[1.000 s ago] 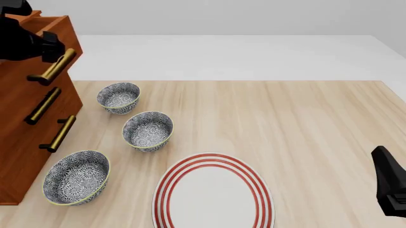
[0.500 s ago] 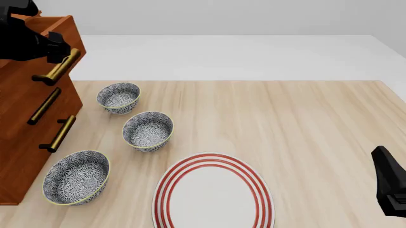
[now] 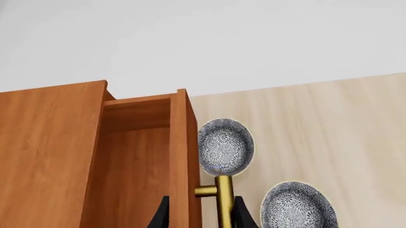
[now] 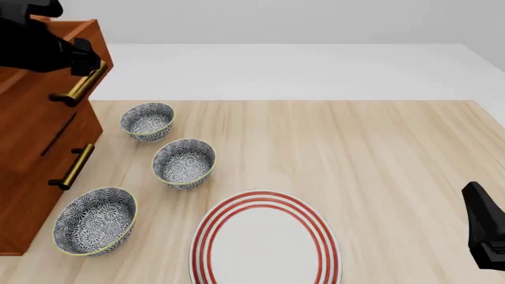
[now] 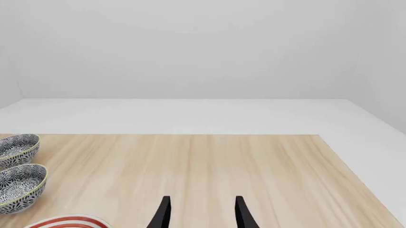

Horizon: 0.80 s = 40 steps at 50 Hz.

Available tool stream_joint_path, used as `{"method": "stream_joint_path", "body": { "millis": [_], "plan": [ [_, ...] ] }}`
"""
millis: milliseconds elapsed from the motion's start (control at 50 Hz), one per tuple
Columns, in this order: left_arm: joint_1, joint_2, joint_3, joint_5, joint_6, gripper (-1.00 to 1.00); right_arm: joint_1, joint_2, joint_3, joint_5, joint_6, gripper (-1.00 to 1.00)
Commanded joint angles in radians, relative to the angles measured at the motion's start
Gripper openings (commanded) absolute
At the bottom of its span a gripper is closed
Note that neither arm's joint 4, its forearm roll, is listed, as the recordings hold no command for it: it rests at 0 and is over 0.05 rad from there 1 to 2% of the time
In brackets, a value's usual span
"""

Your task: Open the top drawer of the cabinet.

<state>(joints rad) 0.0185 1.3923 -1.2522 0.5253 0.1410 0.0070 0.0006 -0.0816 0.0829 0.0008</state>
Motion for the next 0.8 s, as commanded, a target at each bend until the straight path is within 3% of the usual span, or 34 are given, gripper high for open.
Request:
{"method": "stream_joint_path", "body": {
  "millis": [20, 800],
  "plan": [
    [-0.03, 0.077, 0.023, 0.025, -0.018, 1.0, 0.0, 0.0, 0.0, 0.0, 0.0, 1.0],
    [-0.141, 0.034, 0.084, 0.011, -0.06, 1.0, 0.0, 0.0, 0.0, 0.0, 0.0, 1.0]
  ]
}}
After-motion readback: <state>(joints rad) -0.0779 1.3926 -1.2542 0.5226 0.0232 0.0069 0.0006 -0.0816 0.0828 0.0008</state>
